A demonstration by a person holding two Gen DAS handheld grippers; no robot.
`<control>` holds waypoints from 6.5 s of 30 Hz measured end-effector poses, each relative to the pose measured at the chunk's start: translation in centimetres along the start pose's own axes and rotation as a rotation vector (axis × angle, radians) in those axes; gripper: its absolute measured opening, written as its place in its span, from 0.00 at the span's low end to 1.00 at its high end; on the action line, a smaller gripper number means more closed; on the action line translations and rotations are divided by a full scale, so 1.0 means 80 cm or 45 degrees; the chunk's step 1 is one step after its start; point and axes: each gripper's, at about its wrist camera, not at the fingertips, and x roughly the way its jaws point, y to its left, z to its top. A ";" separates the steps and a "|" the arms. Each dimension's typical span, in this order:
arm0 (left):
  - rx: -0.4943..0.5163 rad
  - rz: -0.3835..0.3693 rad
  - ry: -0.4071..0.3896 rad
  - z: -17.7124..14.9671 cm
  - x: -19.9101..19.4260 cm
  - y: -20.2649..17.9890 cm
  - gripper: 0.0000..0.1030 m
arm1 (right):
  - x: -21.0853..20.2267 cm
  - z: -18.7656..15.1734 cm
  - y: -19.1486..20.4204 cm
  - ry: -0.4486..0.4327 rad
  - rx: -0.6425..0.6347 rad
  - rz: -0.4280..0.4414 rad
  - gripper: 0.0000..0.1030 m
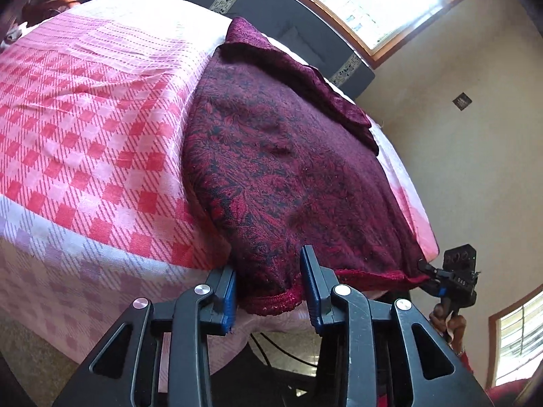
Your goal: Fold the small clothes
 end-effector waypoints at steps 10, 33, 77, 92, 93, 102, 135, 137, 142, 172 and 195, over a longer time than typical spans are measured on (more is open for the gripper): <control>-0.124 -0.017 -0.038 0.008 0.019 0.008 0.09 | 0.018 0.002 0.005 0.023 -0.005 -0.090 0.09; 0.007 -0.016 -0.086 -0.132 -0.099 -0.038 0.09 | -0.079 -0.115 0.023 0.028 0.087 0.030 0.08; 0.042 0.021 -0.400 0.265 0.037 -0.078 0.91 | -0.003 0.259 -0.057 -0.344 0.251 0.295 0.70; 0.068 0.173 -0.066 0.193 0.060 0.022 0.61 | -0.021 0.112 -0.045 -0.129 0.047 0.018 0.70; 0.053 0.174 -0.041 0.191 0.065 0.024 0.41 | -0.020 0.110 -0.047 -0.130 0.049 0.020 0.70; -0.002 0.151 -0.061 0.168 0.047 0.013 0.08 | -0.004 0.113 -0.027 -0.111 -0.027 0.049 0.54; 0.228 0.109 -0.191 0.228 0.098 -0.066 0.44 | 0.050 0.225 0.068 -0.084 -0.424 -0.215 0.33; 0.167 0.160 -0.244 0.249 0.111 -0.044 0.44 | 0.066 0.245 0.057 -0.079 -0.399 -0.235 0.33; 0.006 0.243 -0.249 0.258 0.135 0.025 0.44 | 0.089 0.268 0.002 -0.065 -0.258 -0.327 0.28; 0.116 0.559 -0.335 0.163 0.104 0.022 0.67 | 0.048 0.068 0.058 -0.180 -0.726 -0.727 0.25; 0.422 0.194 -0.175 0.015 0.125 -0.118 0.44 | 0.153 0.000 0.157 -0.066 -0.883 -0.519 0.11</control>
